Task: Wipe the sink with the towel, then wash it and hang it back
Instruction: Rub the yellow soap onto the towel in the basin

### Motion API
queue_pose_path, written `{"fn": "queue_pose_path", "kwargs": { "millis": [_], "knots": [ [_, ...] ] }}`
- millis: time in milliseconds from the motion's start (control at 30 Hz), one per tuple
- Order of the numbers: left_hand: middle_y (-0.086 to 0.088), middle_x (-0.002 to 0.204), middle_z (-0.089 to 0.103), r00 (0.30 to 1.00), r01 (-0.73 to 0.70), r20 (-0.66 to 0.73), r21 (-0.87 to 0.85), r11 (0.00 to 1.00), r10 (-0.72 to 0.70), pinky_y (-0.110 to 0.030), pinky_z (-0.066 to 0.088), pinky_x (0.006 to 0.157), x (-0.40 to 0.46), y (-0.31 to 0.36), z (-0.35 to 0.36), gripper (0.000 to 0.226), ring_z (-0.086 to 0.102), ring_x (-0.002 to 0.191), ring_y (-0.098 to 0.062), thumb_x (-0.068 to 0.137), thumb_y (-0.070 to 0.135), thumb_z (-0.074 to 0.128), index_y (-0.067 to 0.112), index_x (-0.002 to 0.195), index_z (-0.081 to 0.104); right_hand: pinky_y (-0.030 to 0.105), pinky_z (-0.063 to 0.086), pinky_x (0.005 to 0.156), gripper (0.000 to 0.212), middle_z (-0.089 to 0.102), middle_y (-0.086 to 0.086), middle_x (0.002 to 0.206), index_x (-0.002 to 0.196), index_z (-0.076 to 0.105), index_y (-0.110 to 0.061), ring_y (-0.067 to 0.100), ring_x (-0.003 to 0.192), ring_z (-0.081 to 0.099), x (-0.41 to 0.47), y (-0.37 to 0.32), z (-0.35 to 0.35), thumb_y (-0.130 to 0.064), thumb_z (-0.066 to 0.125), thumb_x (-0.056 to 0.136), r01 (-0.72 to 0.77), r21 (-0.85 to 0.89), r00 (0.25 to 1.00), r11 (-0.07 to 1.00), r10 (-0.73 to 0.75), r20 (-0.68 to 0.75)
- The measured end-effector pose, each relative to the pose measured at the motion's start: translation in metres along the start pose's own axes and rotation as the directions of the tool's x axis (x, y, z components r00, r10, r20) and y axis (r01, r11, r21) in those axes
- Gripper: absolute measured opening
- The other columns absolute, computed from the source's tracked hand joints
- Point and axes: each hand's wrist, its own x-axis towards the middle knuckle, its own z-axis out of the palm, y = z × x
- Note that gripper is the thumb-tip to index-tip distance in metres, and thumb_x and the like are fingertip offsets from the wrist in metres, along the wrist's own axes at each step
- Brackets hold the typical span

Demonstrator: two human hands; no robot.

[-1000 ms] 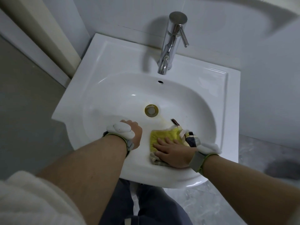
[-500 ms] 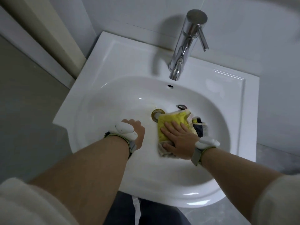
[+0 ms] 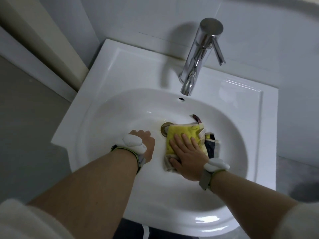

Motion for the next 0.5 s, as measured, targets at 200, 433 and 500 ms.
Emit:
{"fn": "queue_pose_path", "kwargs": {
  "millis": [200,433,500],
  "knots": [
    [-0.002,0.149,0.039,0.998,-0.019,-0.052,-0.015,1.0,0.019,-0.039,0.031,0.104,0.002,-0.004,0.005,0.039,0.042,0.133,-0.024,0.089,0.027,0.043,0.022,0.127,0.054,0.043,-0.017,0.119,0.076,-0.022,-0.011,0.157,0.15,-0.016,-0.033,0.016,0.147,-0.023,0.028,0.006,-0.004,-0.068,-0.005,0.083,0.031,-0.035,0.999,0.999,-0.031,-0.016],
    [-0.004,0.154,0.031,0.993,-0.08,-0.09,-0.026,0.996,0.077,-0.039,0.03,0.107,-0.004,0.013,-0.01,0.045,0.035,0.138,-0.024,0.092,0.029,0.044,0.019,0.136,0.049,0.042,-0.016,0.119,0.08,-0.023,-0.008,0.158,0.15,-0.016,-0.032,0.017,0.146,-0.023,0.013,0.008,-0.003,-0.067,-0.012,0.078,-0.012,-0.014,1.0,1.0,0.012,0.001],
    [-0.004,0.156,0.029,0.994,-0.091,-0.071,-0.051,0.995,0.087,-0.04,0.028,0.109,-0.002,0.021,-0.011,0.046,0.033,0.139,-0.025,0.092,0.029,0.045,0.019,0.136,0.048,0.042,-0.015,0.119,0.078,-0.026,-0.009,0.154,0.146,-0.019,-0.033,0.018,0.146,-0.023,-0.013,0.005,-0.001,-0.07,-0.016,0.078,-0.038,-0.032,0.999,0.999,0.039,0.028]
  ]
}}
